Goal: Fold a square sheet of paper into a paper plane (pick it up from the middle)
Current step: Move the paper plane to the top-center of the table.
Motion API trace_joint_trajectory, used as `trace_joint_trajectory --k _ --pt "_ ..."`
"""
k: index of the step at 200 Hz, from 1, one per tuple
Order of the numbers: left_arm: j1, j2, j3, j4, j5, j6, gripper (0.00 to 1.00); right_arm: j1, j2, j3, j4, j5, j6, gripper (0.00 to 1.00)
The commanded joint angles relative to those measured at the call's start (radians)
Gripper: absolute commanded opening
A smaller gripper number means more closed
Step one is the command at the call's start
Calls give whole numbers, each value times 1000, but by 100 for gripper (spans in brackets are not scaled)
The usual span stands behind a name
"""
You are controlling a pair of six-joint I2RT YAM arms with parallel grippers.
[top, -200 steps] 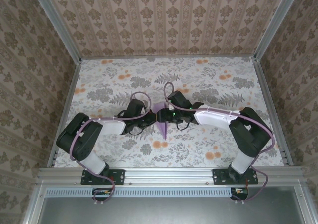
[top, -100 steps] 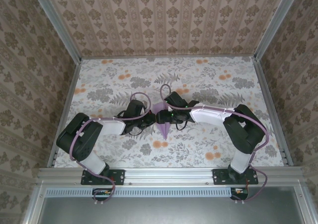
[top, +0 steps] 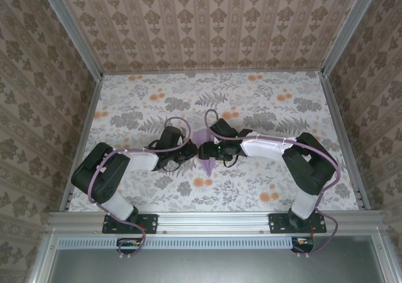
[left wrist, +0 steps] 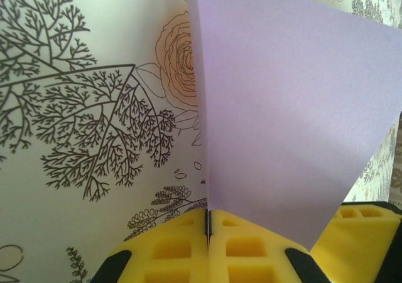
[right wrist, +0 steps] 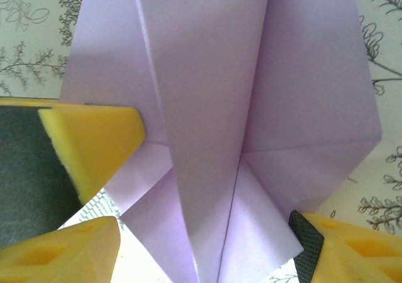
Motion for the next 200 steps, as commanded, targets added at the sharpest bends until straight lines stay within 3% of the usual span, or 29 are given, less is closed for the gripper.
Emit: trace_joint_trajectory --k 1,43,70,119,200 --pt "9 -21 -4 24 10 -15 0 5 -36 -12 4 -38 58 72" --pt "8 -21 -5 27 16 -17 0 8 -31 -22 37 -58 76 67" --pt "8 -21 -1 33 25 -19 0 22 -10 -3 24 -46 44 58" --pt "8 -22 -4 35 30 -21 0 53 27 44 -40 35 -5 57" --pt "8 -26 0 34 33 -26 0 57 65 73 -75 87 -14 35"
